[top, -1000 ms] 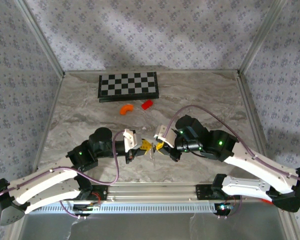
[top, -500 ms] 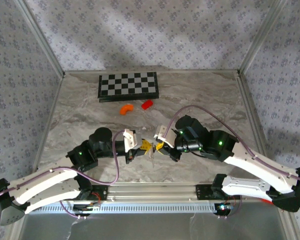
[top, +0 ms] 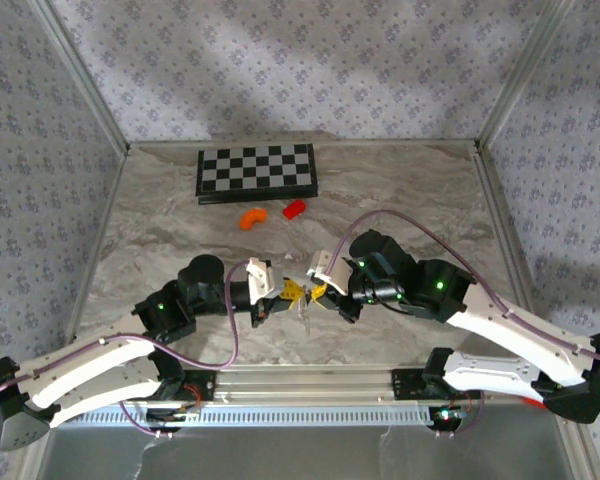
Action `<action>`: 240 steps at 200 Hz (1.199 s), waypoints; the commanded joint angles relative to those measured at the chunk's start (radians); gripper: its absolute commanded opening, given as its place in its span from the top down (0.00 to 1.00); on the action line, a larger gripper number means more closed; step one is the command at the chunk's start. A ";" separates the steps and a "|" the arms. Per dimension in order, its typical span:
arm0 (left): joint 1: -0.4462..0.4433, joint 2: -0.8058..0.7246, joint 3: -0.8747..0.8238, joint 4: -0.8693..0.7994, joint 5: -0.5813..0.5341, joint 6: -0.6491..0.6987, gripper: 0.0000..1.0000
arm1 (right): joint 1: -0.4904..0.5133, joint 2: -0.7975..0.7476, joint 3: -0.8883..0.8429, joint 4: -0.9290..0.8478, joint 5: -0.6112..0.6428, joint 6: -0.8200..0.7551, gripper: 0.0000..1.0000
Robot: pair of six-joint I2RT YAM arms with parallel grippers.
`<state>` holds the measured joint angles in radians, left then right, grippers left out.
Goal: Put the keys on the keyring
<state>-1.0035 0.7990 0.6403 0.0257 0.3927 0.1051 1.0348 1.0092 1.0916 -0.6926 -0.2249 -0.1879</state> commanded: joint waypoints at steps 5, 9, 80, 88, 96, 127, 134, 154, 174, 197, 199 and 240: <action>-0.008 -0.005 0.019 0.023 0.008 0.014 1.00 | 0.006 -0.001 0.041 0.053 -0.037 0.014 1.00; -0.009 -0.005 0.018 0.023 0.009 0.014 1.00 | 0.008 -0.001 0.041 0.054 -0.040 0.015 1.00; -0.009 0.003 0.014 0.034 0.021 0.013 1.00 | 0.006 0.010 0.044 0.065 -0.064 0.018 1.00; -0.009 0.003 0.010 0.035 0.023 0.012 1.00 | 0.007 0.011 0.044 0.064 -0.069 0.019 1.00; -0.009 0.002 0.010 0.036 0.023 0.012 1.00 | 0.008 0.012 0.043 0.067 -0.071 0.021 1.00; -0.009 0.002 0.009 0.036 0.024 0.012 1.00 | 0.009 0.014 0.042 0.072 -0.086 0.025 1.00; -0.009 0.001 0.009 0.036 0.022 0.012 1.00 | 0.010 0.014 0.042 0.071 -0.087 0.027 1.00; -0.009 -0.004 0.006 0.035 0.013 0.011 1.00 | 0.011 0.011 0.041 0.061 -0.077 0.027 1.00; -0.009 -0.019 0.001 0.035 0.000 0.010 1.00 | 0.010 -0.005 0.030 0.047 -0.056 0.034 1.00; -0.009 -0.031 -0.003 0.033 -0.004 0.011 1.00 | 0.008 -0.025 0.021 0.033 -0.037 0.055 1.00; -0.008 -0.031 -0.003 0.033 -0.005 0.011 1.00 | 0.008 -0.028 0.020 0.031 -0.035 0.056 1.00; -0.009 -0.026 -0.001 0.036 0.000 0.011 1.00 | 0.006 -0.025 0.030 0.003 -0.010 0.055 1.00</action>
<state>-1.0039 0.7853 0.6384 0.0261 0.3927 0.1051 1.0367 0.9894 1.0950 -0.6807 -0.2508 -0.1459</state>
